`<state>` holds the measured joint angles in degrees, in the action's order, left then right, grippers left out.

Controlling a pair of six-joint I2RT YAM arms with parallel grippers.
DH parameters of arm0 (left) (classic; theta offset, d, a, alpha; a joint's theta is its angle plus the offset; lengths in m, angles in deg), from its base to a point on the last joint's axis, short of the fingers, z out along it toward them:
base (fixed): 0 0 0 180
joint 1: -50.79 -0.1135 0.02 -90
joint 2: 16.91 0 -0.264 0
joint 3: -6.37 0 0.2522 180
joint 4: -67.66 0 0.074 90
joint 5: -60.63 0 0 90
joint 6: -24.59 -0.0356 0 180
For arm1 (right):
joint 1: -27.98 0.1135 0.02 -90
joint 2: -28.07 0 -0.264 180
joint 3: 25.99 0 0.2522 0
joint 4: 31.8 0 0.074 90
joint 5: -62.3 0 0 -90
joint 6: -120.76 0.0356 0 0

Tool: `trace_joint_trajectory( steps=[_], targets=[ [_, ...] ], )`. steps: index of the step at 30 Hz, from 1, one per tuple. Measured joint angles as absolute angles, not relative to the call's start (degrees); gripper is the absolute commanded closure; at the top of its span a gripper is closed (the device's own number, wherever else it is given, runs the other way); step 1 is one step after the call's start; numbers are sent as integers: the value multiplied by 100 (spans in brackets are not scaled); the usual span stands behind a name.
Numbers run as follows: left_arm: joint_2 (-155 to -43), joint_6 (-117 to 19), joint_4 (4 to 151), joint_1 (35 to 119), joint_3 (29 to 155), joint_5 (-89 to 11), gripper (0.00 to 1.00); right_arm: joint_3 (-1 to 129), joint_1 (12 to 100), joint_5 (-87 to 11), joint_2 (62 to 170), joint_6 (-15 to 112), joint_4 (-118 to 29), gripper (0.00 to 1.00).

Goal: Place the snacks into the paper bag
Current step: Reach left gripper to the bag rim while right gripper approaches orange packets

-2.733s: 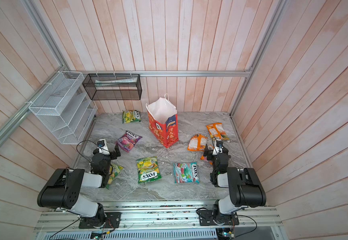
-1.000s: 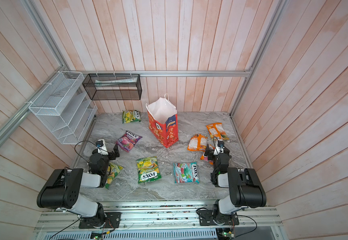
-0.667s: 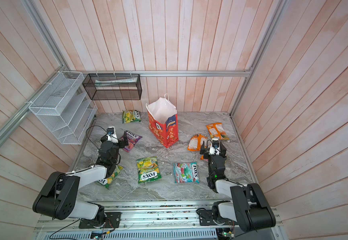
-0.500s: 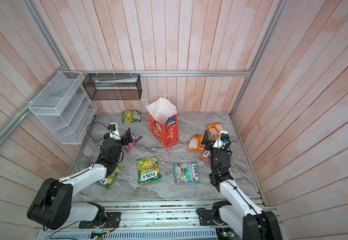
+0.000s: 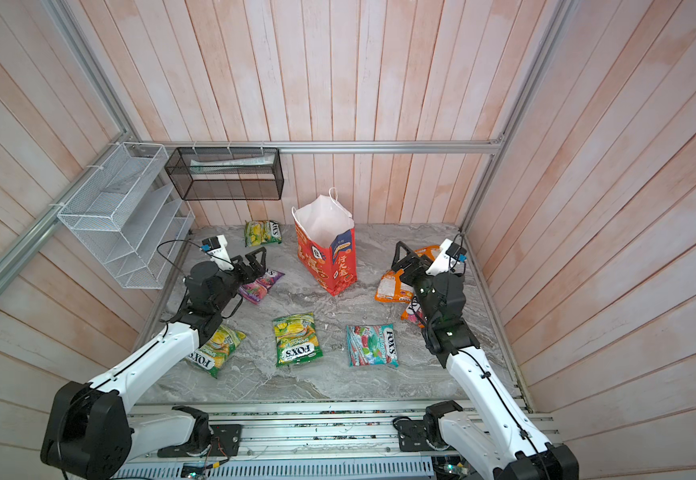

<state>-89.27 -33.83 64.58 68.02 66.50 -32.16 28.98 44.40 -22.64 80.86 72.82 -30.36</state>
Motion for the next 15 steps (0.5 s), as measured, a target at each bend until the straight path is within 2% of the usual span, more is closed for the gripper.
trace_joint_trajectory(
  steps=[4, 10, 15],
  targets=[
    [-9152, -2970, 7122, 7351, 7301, -3290, 0, 2986, 4545, -2238, 7855, 7490, -3731, 2],
    [-9853, -2647, 8161, 8419, 8601, -2604, 0, 2323, 4831, -2028, 7022, 7573, -4199, 2],
    [-10542, -2321, 9028, 8752, 9683, -1911, 0, 2149, 5078, -1969, 6899, 7363, -4343, 2]
  ],
)
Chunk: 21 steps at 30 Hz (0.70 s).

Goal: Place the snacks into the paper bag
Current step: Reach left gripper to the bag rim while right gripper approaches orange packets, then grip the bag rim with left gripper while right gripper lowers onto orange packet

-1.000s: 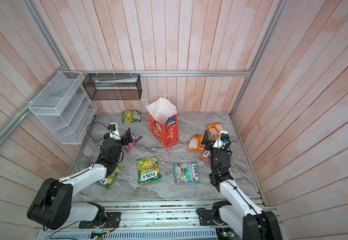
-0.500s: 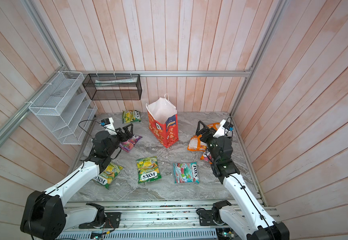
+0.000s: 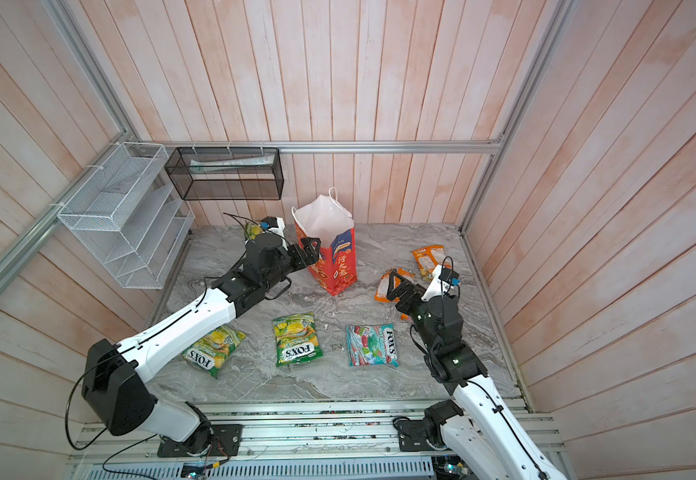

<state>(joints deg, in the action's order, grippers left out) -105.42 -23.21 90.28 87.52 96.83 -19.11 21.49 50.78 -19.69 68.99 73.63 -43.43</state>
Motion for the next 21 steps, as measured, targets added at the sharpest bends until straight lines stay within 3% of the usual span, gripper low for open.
trace_joint_trajectory(
  steps=[11, 15, 21],
  targets=[
    [-11958, -1364, 10488, 8874, 11578, -958, 9, 1878, 6136, -1331, 6934, 6810, -4256, 2],
    [-12657, -1139, 11151, 8955, 12630, -626, 23, 1878, 6333, -1093, 6810, 6613, -4212, 2],
    [-13416, -787, 12184, 9069, 13943, -197, 32, 1891, 6761, -708, 7055, 6338, -4088, 2]
  ],
)
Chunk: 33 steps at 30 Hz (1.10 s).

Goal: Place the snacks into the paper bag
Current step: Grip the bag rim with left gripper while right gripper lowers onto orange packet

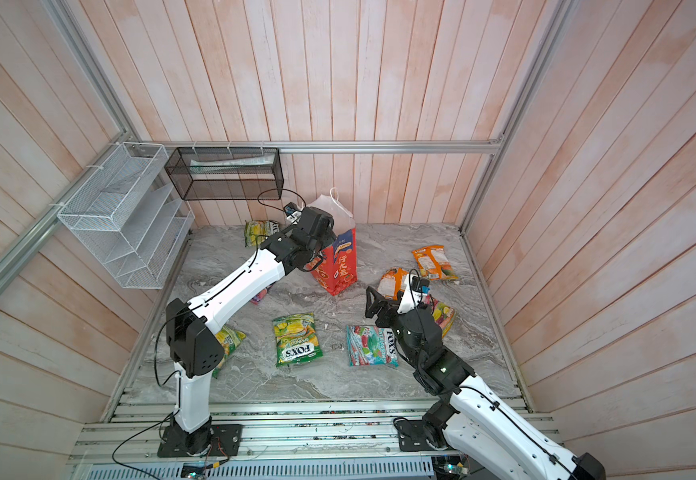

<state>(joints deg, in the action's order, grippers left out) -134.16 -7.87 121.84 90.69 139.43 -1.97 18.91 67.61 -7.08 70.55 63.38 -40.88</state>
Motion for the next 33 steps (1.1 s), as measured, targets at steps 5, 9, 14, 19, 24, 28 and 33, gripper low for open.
trace_joint_trajectory(
  steps=[5, 9, 14, 19, 24, 28, 33],
  targets=[
    [-13645, -625, 12705, 9071, 14350, -18, 43, 1943, 7161, -253, 7407, 6084, -4090, 2],
    [-13652, -564, 12936, 9071, 14367, 67, 56, 2092, 7500, 147, 7538, 5888, -4088, 2],
    [-13652, -616, 13100, 9053, 14442, 87, 77, 2190, 7623, 481, 7625, 5743, -4081, 2],
    [-13634, -876, 13118, 8964, 14446, -95, 95, 2192, 7631, 612, 7739, 5700, -4088, 2],
    [-13536, -1390, 13120, 8822, 14431, -521, 100, 2238, 7631, 704, 7756, 5625, -4109, 2],
    [-13134, -1866, 13083, 8774, 14077, -820, 100, 2291, 7631, 772, 7776, 5603, -4129, 2],
    [-12129, -2352, 12796, 8787, 12986, -1019, 100, 2378, 7631, 979, 7931, 5608, -4227, 2]
  ],
)
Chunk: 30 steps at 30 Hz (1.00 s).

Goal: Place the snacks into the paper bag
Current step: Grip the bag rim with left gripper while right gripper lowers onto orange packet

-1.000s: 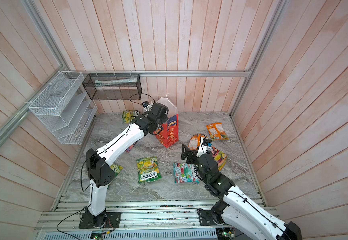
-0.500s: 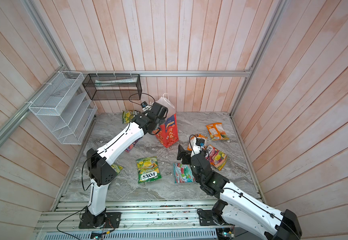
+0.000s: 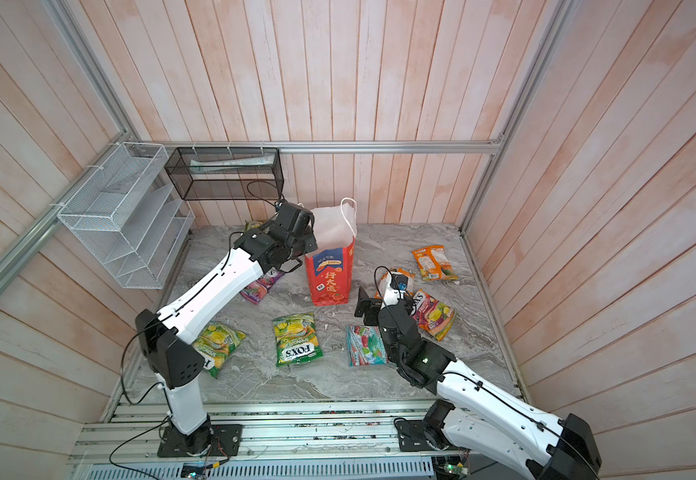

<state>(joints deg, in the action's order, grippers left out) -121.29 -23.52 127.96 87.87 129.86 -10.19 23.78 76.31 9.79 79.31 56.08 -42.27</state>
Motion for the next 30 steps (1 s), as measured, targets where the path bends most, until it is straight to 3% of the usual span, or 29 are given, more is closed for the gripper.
trace_joint_trajectory(
  steps=[6, 12, 20, 30],
  targets=[
    [-11176, -2734, 12272, 8784, 11742, -1218, 100, 2378, 7428, 1086, 8093, 5627, -4258, 2],
    [-10881, -2933, 11911, 8784, 11119, -1281, 100, 2382, 6270, 643, 8690, 5929, -4319, 2],
    [-10481, -2741, 11472, 8769, 10516, -1404, 100, 2715, 5465, 164, 10082, 6073, -4387, 2],
    [-9689, -2336, 11011, 8675, 9852, -1627, 100, 3685, 5242, -76, 11887, 5955, -4514, 2]
  ],
)
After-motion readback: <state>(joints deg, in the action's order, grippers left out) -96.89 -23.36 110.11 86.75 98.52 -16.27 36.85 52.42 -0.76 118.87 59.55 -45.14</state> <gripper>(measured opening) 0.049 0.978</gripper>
